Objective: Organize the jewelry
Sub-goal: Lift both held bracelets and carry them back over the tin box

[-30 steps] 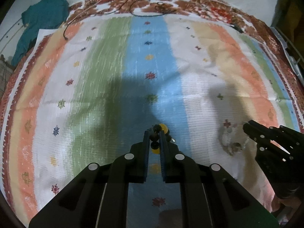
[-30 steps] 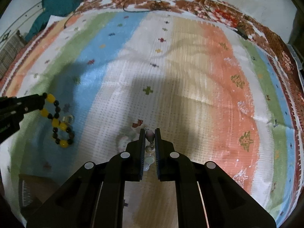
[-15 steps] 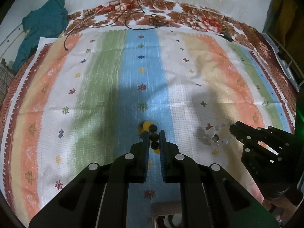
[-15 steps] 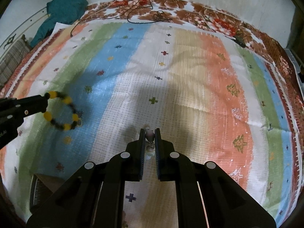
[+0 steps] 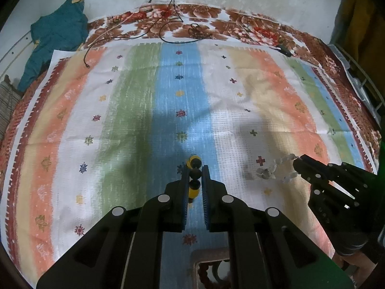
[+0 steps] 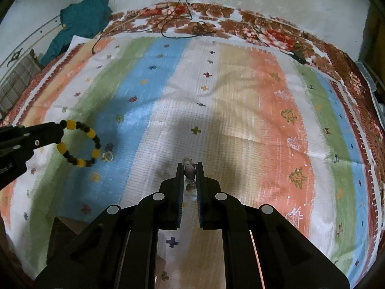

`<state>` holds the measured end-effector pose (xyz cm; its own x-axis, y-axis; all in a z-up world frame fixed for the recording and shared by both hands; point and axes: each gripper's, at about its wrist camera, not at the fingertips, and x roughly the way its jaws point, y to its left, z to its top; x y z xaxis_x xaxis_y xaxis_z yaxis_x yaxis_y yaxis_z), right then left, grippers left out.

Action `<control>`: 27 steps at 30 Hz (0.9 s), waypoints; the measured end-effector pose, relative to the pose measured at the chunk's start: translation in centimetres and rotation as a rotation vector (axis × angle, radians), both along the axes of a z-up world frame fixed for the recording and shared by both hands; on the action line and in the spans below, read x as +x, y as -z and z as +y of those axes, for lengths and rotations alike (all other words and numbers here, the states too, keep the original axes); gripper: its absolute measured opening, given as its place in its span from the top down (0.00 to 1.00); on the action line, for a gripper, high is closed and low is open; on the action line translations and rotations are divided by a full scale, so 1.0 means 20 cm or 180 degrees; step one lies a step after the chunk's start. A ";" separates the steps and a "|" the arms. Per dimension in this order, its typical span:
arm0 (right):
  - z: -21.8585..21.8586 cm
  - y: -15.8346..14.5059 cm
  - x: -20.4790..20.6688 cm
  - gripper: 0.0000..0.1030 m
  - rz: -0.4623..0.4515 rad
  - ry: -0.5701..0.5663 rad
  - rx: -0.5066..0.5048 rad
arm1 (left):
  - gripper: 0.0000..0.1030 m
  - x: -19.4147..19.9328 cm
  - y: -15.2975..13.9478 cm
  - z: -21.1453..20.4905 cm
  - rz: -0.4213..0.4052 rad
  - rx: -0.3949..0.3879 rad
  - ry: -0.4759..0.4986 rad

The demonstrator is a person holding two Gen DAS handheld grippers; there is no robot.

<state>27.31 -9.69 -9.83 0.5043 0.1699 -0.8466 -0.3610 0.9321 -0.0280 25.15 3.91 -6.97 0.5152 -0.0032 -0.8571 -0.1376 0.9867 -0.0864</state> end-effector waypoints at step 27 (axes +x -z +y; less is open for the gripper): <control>-0.03 -0.23 -0.24 0.90 -0.0214 0.0009 0.0223 | 0.91 -0.24 -0.21 -0.04 -0.0275 -0.0075 0.0059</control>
<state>22.52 -10.21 -5.30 0.5601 0.2261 -0.7970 -0.3578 0.9337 0.0134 20.36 3.09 -2.76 0.5868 -0.0331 -0.8090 -0.1103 0.9866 -0.1204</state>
